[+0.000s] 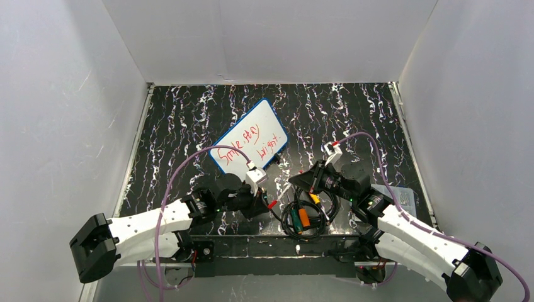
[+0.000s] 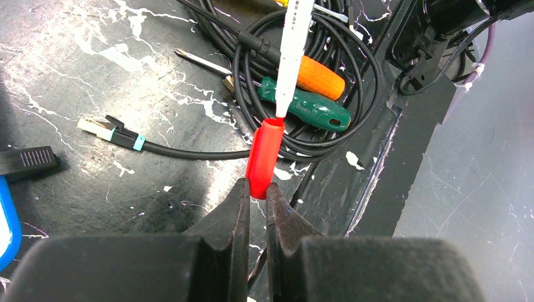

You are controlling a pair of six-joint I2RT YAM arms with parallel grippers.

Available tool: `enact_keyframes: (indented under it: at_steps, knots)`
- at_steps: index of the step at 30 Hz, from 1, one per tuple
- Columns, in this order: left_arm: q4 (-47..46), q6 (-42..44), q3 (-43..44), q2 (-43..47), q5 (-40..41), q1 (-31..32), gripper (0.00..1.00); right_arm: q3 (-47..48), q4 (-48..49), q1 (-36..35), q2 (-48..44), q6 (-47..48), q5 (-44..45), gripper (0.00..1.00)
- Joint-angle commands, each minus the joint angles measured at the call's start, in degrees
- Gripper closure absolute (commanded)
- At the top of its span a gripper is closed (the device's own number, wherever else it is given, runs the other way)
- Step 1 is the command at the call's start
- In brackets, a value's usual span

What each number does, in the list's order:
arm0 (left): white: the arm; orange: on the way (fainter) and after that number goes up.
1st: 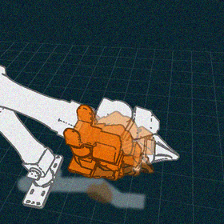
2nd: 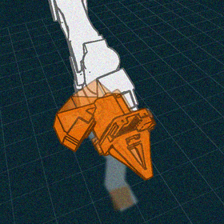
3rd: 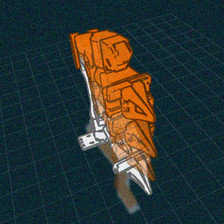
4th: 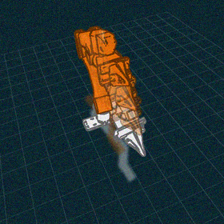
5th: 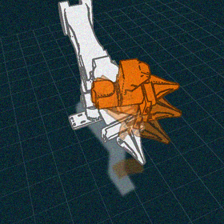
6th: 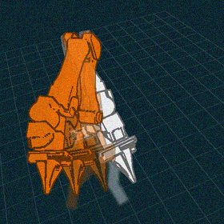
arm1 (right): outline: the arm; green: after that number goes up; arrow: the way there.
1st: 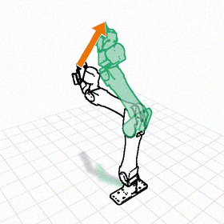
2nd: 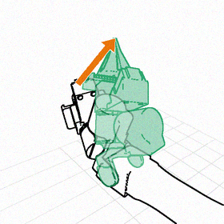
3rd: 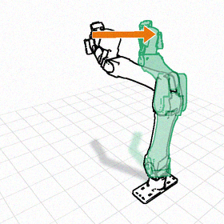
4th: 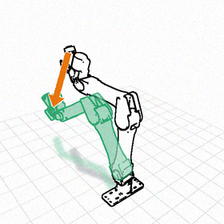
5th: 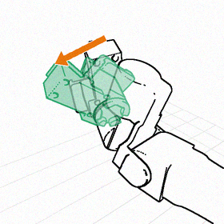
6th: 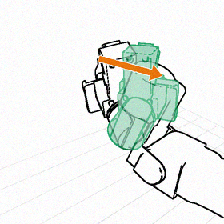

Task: Write a sentence on the whiteboard
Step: Close the whiteboard marker at the center of the board.

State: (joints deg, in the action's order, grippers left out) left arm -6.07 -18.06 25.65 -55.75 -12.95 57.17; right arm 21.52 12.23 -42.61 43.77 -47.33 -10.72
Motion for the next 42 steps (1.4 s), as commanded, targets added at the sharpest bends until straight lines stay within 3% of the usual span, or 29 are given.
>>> enact_keyframes:
  at_steps: [1,42]
  knots:
    - [-0.53,0.04,0.06,1.26,-0.89,0.25,1.0,-0.6,3.84,0.18,-0.17,-0.47,-0.7,0.99]
    - [-9.29,-0.18,9.74,-5.63,6.02,0.23,1.0,-3.67,9.53,0.08,2.61,-3.55,-3.87,0.99]
